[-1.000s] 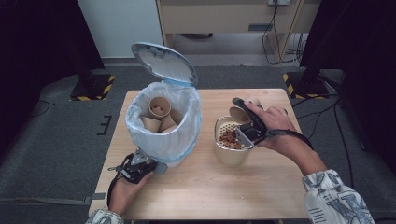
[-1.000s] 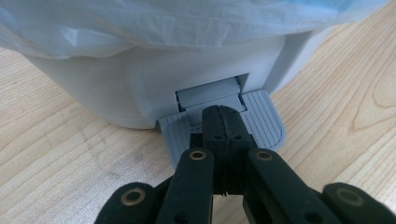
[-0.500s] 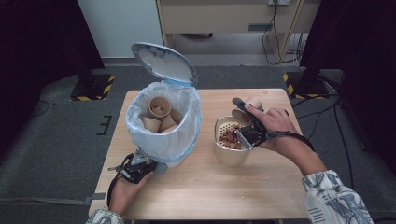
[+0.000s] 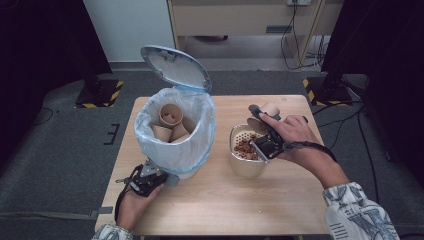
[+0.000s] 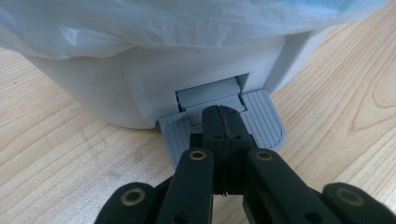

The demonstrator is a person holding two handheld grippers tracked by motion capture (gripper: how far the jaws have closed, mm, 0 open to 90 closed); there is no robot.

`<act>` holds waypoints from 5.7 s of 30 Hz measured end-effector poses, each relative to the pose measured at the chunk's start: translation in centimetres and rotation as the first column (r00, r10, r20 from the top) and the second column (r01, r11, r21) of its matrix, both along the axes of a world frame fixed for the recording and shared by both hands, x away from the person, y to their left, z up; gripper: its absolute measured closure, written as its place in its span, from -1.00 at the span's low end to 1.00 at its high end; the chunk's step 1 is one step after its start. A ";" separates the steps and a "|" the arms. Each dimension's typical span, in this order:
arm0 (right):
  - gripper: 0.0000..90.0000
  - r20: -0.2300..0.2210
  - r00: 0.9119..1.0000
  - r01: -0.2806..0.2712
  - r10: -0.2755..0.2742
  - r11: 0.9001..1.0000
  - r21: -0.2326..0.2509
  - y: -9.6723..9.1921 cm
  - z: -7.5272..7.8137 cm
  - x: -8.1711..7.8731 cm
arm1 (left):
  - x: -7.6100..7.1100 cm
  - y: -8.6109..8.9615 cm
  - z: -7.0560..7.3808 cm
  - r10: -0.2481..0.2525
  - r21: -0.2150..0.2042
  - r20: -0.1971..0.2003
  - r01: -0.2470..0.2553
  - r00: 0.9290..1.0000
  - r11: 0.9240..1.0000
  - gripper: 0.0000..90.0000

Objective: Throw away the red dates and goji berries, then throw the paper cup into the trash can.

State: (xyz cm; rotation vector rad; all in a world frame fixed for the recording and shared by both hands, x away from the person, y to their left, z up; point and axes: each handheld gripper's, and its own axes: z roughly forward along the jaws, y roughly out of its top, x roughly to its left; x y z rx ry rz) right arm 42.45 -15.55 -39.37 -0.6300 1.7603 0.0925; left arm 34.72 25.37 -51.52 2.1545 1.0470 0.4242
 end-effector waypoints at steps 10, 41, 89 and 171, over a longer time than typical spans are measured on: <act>-0.38 0.031 0.999 -0.005 0.006 1.000 -0.027 0.3 -0.1 0.0 | 0.0 0.0 0.0 0.000 0.001 0.000 0.000 1.000 1.000 1.00; -0.38 0.069 0.997 -0.014 0.017 0.999 -0.035 0.6 0.5 -0.2 | 0.0 0.0 0.0 0.000 0.000 0.000 0.000 1.000 1.000 1.00; -0.39 0.177 0.982 -0.039 0.067 0.987 -0.158 0.9 2.1 -1.0 | 0.0 0.0 0.0 0.000 -0.001 0.000 0.000 1.000 1.000 1.00; -0.40 -0.347 0.925 0.161 0.153 0.670 0.724 1.5 6.1 1.6 | 0.0 0.1 0.0 0.000 -0.005 -0.002 0.000 1.000 1.000 1.00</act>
